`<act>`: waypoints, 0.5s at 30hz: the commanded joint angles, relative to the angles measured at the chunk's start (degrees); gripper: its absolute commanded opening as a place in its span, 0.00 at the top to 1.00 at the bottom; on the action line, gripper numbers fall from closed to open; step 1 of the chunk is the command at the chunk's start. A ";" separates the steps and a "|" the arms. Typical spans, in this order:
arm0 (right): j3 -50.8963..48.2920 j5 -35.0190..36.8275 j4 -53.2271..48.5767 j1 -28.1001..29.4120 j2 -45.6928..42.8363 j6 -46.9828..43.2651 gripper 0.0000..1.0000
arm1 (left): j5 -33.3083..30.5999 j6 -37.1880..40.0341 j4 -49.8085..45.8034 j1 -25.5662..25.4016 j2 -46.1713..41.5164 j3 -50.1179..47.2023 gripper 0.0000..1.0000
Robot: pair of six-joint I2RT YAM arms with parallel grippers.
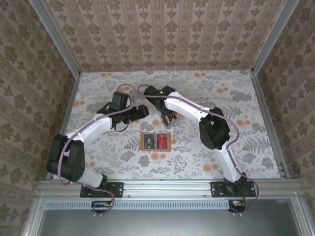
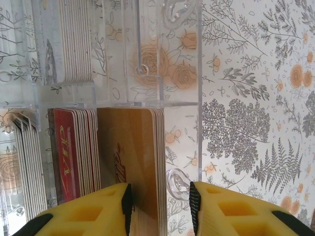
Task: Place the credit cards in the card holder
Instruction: Pick up the credit card from the storage box.
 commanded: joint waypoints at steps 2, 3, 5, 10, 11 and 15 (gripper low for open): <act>1.74 3.02 -2.49 0.01 -1.47 0.45 0.66 | 0.52 -0.78 -0.28 0.54 -1.19 -0.47 0.16; 1.75 3.02 -2.40 0.01 -1.52 0.42 0.66 | 0.52 -0.84 -0.28 0.54 -1.12 -0.50 0.16; 1.78 3.11 -2.23 0.00 -1.74 0.39 0.69 | 0.61 -0.85 -0.28 0.54 -1.15 -0.51 0.16; 1.79 3.28 -1.95 0.01 -2.02 0.06 0.76 | 0.79 -0.86 -0.19 0.59 -0.95 -0.44 0.16; 1.78 3.28 -1.95 -0.03 -2.08 0.03 0.76 | 0.90 -0.84 -0.15 0.55 -0.93 -0.29 0.16; 1.73 3.28 -1.95 0.01 -2.44 0.01 0.82 | 0.96 -0.87 -0.19 0.54 -0.77 -0.21 0.16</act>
